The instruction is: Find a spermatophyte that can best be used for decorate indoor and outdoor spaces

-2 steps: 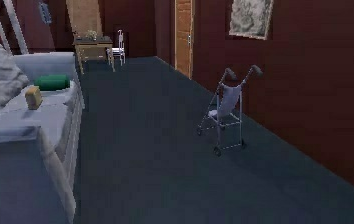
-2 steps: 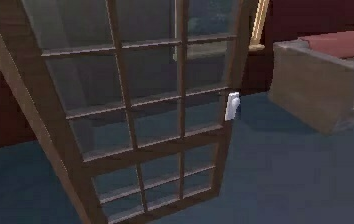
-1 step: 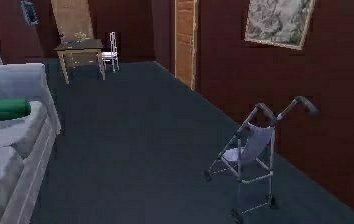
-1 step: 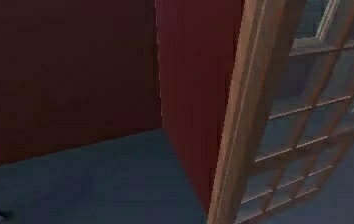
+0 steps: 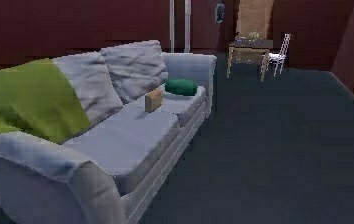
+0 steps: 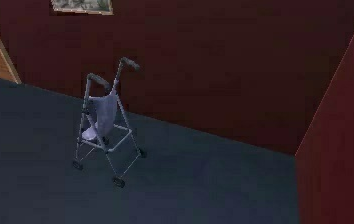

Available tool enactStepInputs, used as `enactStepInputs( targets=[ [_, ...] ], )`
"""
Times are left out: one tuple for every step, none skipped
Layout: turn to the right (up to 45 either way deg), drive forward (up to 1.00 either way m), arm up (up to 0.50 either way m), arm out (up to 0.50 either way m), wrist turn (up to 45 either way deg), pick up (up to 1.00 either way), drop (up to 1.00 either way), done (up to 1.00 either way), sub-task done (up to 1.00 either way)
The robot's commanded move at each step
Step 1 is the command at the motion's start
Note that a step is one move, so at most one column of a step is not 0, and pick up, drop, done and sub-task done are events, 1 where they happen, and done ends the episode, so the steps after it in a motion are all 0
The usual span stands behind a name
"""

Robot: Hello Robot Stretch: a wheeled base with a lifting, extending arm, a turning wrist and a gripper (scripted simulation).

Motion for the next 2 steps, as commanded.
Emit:
enactStepInputs(
  targets=[
    [-9.0, 0.0, 0.0, 0.0, 0.0, 0.0, 0.0, 0.0, 0.0],
    [0.0, 0.1, 0.0, 0.0, 0.0, 0.0, 0.0, 0.0, 0.0]
  ],
)
